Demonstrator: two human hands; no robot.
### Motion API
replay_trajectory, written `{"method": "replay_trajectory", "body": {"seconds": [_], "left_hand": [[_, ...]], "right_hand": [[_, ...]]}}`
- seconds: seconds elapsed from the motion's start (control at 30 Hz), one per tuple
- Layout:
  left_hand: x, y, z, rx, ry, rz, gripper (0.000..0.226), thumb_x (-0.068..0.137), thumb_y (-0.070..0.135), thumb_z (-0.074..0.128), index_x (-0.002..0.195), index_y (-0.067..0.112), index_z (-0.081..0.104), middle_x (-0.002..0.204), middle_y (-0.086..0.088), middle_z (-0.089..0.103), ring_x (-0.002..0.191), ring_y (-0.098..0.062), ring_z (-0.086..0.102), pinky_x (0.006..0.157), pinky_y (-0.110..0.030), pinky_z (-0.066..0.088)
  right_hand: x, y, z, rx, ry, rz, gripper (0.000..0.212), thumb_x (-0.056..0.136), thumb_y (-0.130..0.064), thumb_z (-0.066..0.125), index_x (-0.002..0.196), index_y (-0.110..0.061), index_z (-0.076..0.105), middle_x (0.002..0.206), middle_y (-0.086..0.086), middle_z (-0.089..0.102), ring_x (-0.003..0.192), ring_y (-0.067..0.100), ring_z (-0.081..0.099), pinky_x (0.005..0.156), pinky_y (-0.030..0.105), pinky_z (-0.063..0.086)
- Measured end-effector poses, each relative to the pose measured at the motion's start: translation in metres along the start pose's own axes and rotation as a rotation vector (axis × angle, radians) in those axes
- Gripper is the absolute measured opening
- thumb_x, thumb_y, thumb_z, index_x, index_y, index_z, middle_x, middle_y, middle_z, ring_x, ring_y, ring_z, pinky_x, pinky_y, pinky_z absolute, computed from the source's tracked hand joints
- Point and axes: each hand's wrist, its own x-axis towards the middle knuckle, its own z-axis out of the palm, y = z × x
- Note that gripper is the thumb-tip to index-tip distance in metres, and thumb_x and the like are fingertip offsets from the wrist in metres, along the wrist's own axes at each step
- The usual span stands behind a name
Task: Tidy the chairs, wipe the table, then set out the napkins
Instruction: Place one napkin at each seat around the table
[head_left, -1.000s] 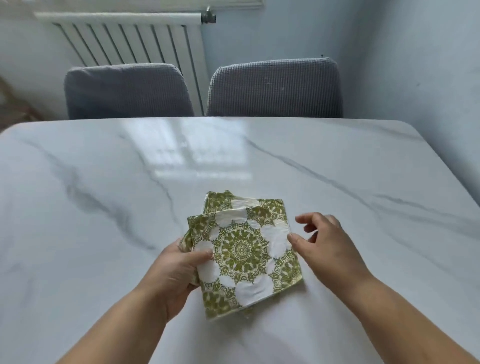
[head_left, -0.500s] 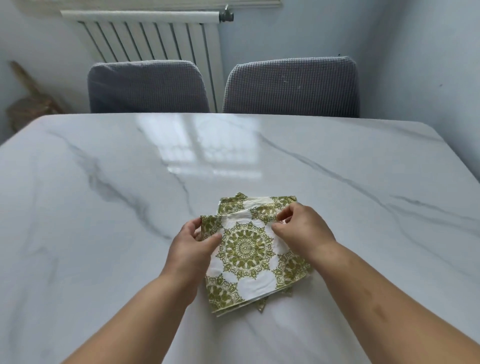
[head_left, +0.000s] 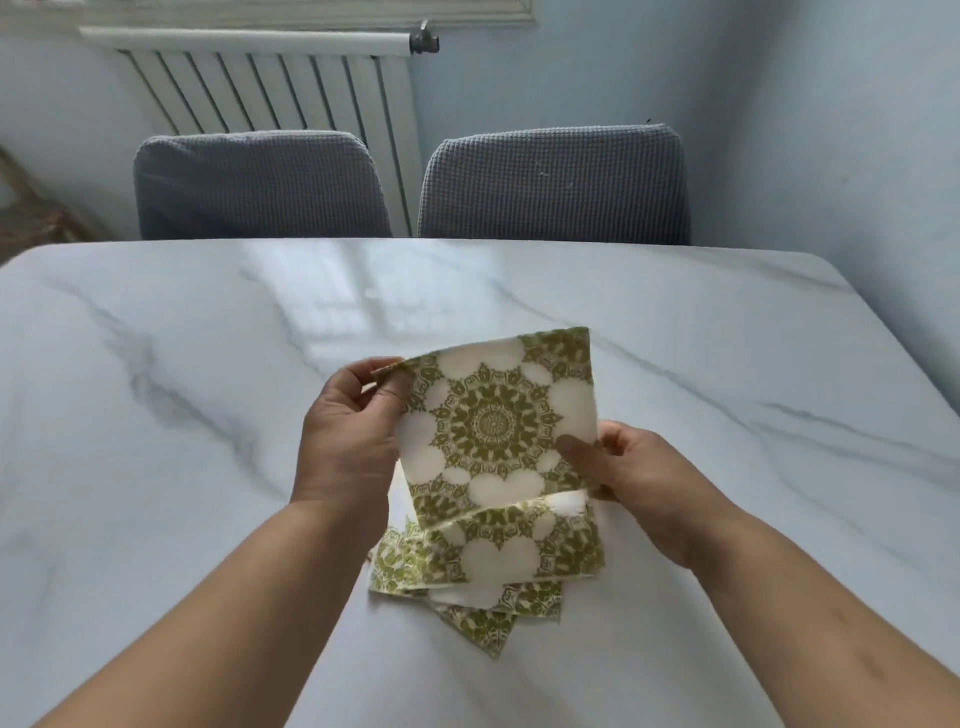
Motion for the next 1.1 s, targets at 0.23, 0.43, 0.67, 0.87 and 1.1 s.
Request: {"method": "replay_trajectory", "body": {"seconds": [0.23,0.43,0.67,0.87,1.1], "left_hand": [[0.033,0.006,0.043,-0.014,-0.128,-0.095,0.021,0.093,0.007,0.057,0.113,0.014,0.055,0.11,-0.016,0.067,0.092,-0.023,0.069,0.081,-0.038,0.058],[0.059,0.016,0.072,0.238,-0.2,0.048,0.056,0.095,0.025,0.055,0.145,0.017,0.032,0.149,-0.007,0.036,0.133,-0.021,0.039,0.099,-0.033,0.032],[0.062,-0.013,0.049,0.533,-0.2,0.064,0.044,0.094,0.019,0.054,0.136,0.022,0.046,0.101,0.003,0.059,0.073,-0.002,0.048,0.06,-0.024,0.04],[0.065,-0.027,0.019,0.618,-0.163,0.02,0.038,0.093,0.022,0.055,0.13,0.031,0.05,0.139,0.0,0.047,0.076,0.003,0.051,0.058,-0.019,0.043],[0.06,-0.031,0.011,0.645,-0.175,0.007,0.037,0.093,0.02,0.055,0.127,0.031,0.051,0.137,0.003,0.049,0.123,-0.008,0.044,0.088,-0.028,0.035]], "right_hand": [[0.025,-0.027,-0.039,-0.013,0.229,-0.104,0.012,0.093,-0.021,0.062,0.1,-0.012,0.066,0.086,0.004,0.074,0.071,0.017,0.069,0.06,0.028,0.056],[0.087,-0.068,-0.055,0.253,0.444,-0.086,0.011,0.096,-0.018,0.059,0.088,-0.012,0.062,0.082,0.002,0.064,0.067,0.011,0.059,0.047,0.018,0.051],[0.161,-0.066,-0.057,0.08,0.663,-0.006,0.019,0.094,-0.016,0.06,0.107,-0.004,0.067,0.086,0.003,0.064,0.07,0.016,0.059,0.05,0.023,0.045],[0.172,-0.058,-0.056,-0.033,0.746,0.105,0.025,0.093,-0.018,0.061,0.113,-0.003,0.061,0.074,0.0,0.051,0.07,0.018,0.051,0.053,0.026,0.036],[0.173,-0.055,-0.063,-0.123,0.789,0.126,0.033,0.091,-0.023,0.064,0.114,0.0,0.059,0.105,0.01,0.064,0.085,0.025,0.054,0.069,0.029,0.041]]}}
